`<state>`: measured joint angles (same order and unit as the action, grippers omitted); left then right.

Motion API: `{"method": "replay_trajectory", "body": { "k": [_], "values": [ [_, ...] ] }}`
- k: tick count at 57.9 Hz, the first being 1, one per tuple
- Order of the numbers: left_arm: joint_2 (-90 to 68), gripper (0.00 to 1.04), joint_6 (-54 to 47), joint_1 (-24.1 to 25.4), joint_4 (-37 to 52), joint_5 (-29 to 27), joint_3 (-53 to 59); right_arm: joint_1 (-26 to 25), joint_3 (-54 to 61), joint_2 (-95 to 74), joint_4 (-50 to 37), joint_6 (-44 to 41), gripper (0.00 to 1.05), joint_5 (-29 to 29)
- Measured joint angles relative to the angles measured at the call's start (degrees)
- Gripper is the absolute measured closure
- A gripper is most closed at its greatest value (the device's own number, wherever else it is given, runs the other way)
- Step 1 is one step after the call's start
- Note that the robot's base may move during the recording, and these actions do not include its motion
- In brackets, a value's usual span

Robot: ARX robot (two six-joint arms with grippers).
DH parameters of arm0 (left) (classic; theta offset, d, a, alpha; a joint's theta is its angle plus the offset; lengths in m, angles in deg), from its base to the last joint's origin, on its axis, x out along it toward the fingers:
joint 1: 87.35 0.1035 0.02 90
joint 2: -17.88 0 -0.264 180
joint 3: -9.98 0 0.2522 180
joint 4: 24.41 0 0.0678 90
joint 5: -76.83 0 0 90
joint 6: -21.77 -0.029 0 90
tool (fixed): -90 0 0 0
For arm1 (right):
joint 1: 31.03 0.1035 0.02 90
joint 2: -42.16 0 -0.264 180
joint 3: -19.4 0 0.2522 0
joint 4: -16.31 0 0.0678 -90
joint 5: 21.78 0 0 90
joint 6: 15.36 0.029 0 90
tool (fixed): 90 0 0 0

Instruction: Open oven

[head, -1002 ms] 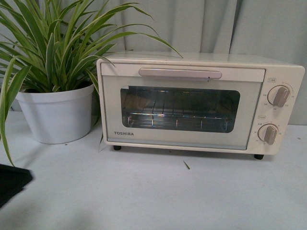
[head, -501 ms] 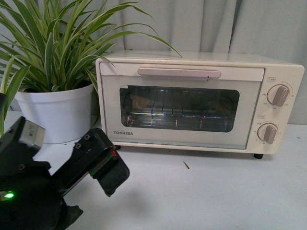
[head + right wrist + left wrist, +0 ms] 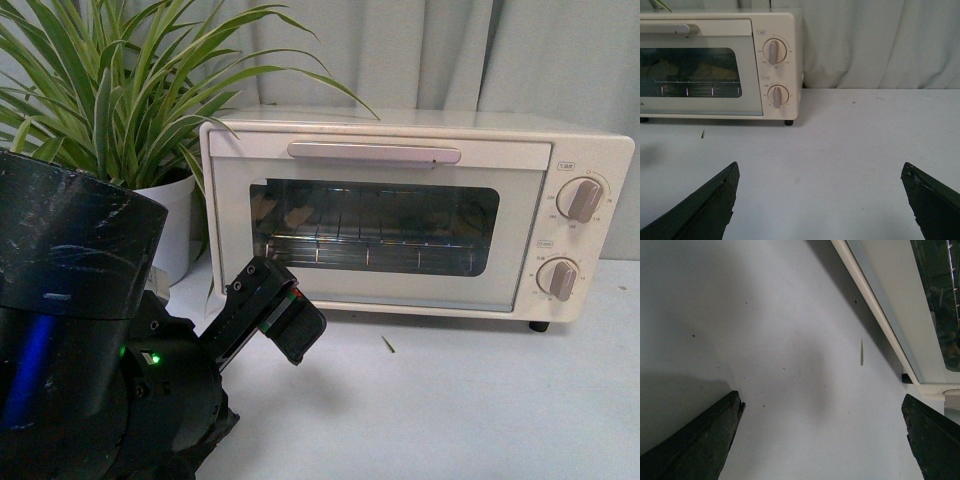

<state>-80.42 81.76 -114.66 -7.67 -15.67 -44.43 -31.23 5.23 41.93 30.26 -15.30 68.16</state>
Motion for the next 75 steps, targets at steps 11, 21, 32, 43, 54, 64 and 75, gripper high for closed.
{"method": "replay_trajectory", "body": {
  "k": [11,21,32,43,54,64,75],
  "values": [
    [-1.20,0.07,0.98,-0.07,-0.02,-0.28,-1.42,-0.72,-0.26,-0.63,1.07,1.42,0.09,-2.69],
    [-1.42,0.07,1.79,-0.07,-0.02,-0.68,-1.68,-3.82,-3.34,-9.09,6.45,13.07,0.09,-18.51],
    [-1.31,0.07,2.71,0.68,0.07,-0.31,-1.49,4.20,-9.42,-21.53,-3.28,14.34,0.09,-10.93],
    [-0.90,0.07,3.17,0.98,0.28,0.00,-1.01,14.12,-22.49,-44.15,-14.23,13.49,0.09,0.42],
    [-0.90,0.07,3.17,1.05,0.31,0.20,-0.98,20.06,-41.16,-65.13,-13.09,13.86,0.09,10.69],
    [-0.90,0.07,3.15,1.05,0.31,0.68,-0.98,22.03,-53.79,-78.12,-8.46,15.96,0.09,15.52],
    [-0.90,0.07,3.17,1.05,0.52,1.09,-0.90,22.73,-59.04,-83.12,-7.39,17.00,0.09,18.08]
  ]
}}
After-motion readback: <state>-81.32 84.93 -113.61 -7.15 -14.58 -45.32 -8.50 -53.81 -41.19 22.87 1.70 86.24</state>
